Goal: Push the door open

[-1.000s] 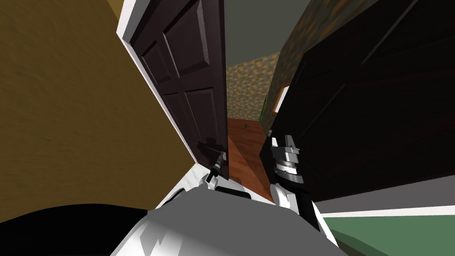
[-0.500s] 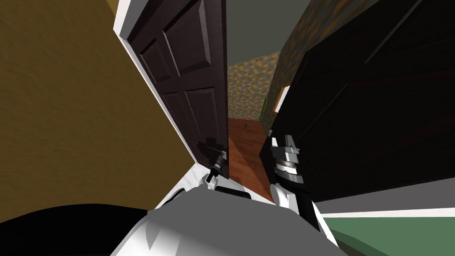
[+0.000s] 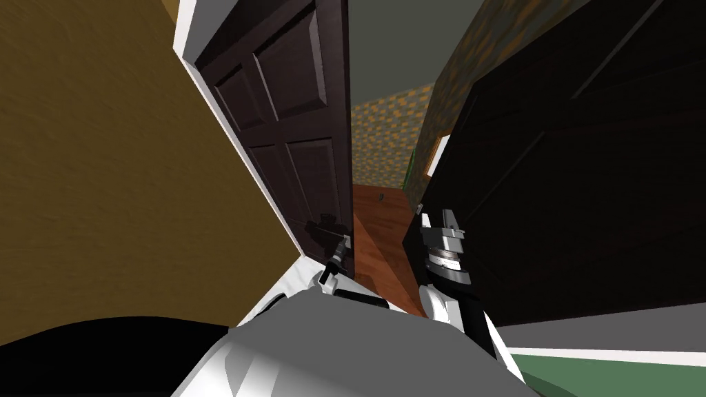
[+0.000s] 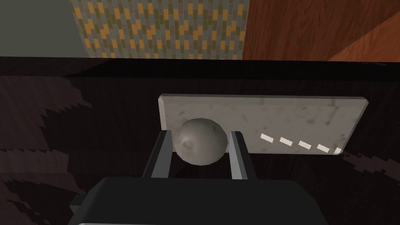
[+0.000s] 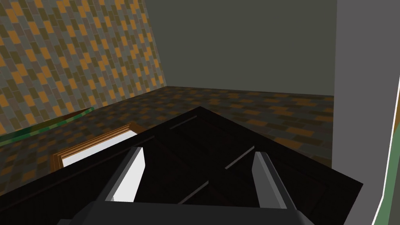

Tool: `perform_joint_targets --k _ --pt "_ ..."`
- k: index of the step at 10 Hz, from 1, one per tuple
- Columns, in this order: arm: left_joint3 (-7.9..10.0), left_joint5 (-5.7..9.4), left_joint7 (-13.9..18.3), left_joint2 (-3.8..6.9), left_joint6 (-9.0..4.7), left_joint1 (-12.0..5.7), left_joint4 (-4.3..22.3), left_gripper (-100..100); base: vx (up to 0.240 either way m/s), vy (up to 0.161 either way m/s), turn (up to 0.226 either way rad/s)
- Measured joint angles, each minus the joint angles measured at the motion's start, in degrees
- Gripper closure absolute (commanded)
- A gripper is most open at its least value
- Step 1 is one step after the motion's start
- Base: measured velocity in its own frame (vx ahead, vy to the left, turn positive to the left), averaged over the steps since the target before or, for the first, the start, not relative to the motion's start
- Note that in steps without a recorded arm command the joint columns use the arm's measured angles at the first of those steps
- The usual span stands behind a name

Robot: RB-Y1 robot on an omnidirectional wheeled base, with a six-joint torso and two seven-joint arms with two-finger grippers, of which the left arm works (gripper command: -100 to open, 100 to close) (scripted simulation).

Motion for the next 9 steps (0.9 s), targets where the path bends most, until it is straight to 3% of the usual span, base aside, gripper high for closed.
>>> perform_joint_targets --k 1,2,5,6,8,9 --pt "0.52 0.19 0.16 -0.07 -1.15 -1.23 2.07 100 0.123 -0.063 0.010" --pt "0.79 0.26 0.13 0.18 -1.10 -0.80 1.05 100 0.172 -0.077 0.045" --pt "2.62 0.83 -0.80 -0.10 -0.61 -1.11 1.35 100 0.173 -0.097 0.046" --pt "3.15 0.95 -1.14 0.18 0.19 -0.07 -0.51 100 0.156 -0.092 0.049" --pt "4.60 1.42 -1.39 0.15 -0.57 -1.04 1.57 100 0.187 -0.089 0.045" --pt "5.18 1.63 -1.56 0.21 -0.29 -1.01 1.34 100 0.165 -0.083 0.040"
